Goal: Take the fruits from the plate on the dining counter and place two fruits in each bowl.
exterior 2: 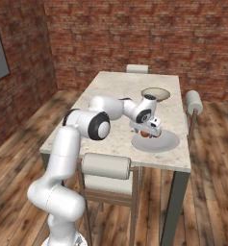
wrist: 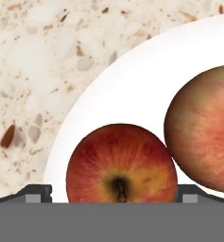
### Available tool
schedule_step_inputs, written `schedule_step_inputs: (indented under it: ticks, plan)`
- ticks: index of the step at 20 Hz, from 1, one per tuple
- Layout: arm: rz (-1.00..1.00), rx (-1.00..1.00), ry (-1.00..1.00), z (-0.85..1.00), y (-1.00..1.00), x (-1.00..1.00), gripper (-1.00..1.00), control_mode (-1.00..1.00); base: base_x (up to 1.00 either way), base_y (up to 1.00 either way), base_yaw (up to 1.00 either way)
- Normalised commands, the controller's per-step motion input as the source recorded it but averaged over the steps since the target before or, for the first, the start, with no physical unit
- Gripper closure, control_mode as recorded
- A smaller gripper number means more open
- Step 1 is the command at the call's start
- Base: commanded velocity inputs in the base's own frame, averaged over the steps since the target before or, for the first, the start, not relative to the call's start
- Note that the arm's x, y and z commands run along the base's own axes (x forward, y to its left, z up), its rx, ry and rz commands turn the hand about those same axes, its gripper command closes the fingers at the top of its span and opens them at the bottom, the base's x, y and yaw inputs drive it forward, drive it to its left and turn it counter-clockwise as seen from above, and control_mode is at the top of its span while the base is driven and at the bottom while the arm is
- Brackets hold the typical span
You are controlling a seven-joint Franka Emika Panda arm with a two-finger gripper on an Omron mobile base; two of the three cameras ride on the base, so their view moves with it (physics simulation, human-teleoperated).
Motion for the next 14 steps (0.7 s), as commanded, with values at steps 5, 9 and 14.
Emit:
schedule_step_inputs:
  ticks: [5,9,14]
  plan:
    - [0.0,0.0,0.0,0.0,0.0,0.12,-1.0,-1.0,0.0,0.0,0.0]
    - [0.0,0.0,0.0,0.0,0.0,0.03,-1.0,-1.0,0.0,0.0,0.0]
    - [0.0,0.0,0.0,-0.06,0.0,0.05,1.0,-1.0,0.0,0.0,0.0]
